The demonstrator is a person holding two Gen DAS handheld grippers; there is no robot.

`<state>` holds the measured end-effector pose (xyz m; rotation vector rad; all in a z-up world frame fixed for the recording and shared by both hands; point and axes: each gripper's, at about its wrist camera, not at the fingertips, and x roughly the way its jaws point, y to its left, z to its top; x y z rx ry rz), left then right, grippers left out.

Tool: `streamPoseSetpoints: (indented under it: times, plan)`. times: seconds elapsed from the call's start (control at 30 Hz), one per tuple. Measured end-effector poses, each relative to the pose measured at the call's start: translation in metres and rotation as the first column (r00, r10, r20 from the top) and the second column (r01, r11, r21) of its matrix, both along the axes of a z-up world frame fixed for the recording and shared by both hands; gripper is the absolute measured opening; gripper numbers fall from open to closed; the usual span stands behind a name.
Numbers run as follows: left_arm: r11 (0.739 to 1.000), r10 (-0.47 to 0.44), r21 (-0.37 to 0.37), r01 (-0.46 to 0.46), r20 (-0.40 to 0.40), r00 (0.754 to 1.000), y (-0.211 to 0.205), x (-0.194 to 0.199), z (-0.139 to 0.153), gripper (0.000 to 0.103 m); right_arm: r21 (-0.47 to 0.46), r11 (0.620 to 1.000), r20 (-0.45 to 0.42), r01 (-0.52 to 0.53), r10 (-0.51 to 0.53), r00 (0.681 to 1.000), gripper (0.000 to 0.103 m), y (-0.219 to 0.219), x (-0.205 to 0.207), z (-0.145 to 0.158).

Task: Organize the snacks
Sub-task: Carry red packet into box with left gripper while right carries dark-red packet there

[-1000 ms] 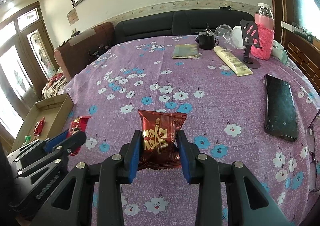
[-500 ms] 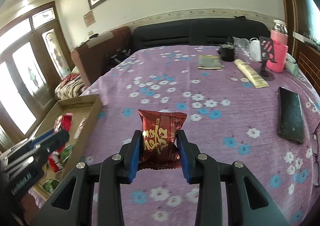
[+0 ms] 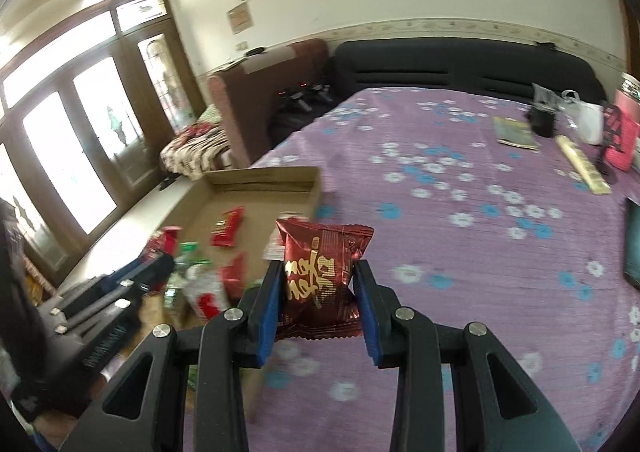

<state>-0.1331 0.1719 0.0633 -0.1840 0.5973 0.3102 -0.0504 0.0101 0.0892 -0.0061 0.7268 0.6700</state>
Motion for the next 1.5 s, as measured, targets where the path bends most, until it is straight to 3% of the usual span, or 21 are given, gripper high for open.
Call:
streamPoseSetpoints:
  times: [0.33, 0.73, 1.5]
  plan:
    - [0.998, 0.06, 0.024, -0.06, -0.028, 0.998, 0.021, -0.004, -0.028, 0.021, -0.014, 0.998, -0.006, -0.064, 0.064, 0.998, 0.035, 0.061, -0.011, -0.009]
    - [0.999, 0.051, 0.0, -0.051, -0.063, 0.997, 0.027, 0.004, -0.041, 0.021, -0.071, 0.995, -0.032, -0.066, 0.064, 0.997, 0.034, 0.087, 0.001, -0.031]
    - [0.996, 0.071, 0.054, -0.065, -0.117, 0.991, 0.018, 0.015, -0.045, 0.024, -0.105, 0.992, 0.035, -0.075, 0.079, 0.996, 0.035, 0.087, -0.008, -0.044]
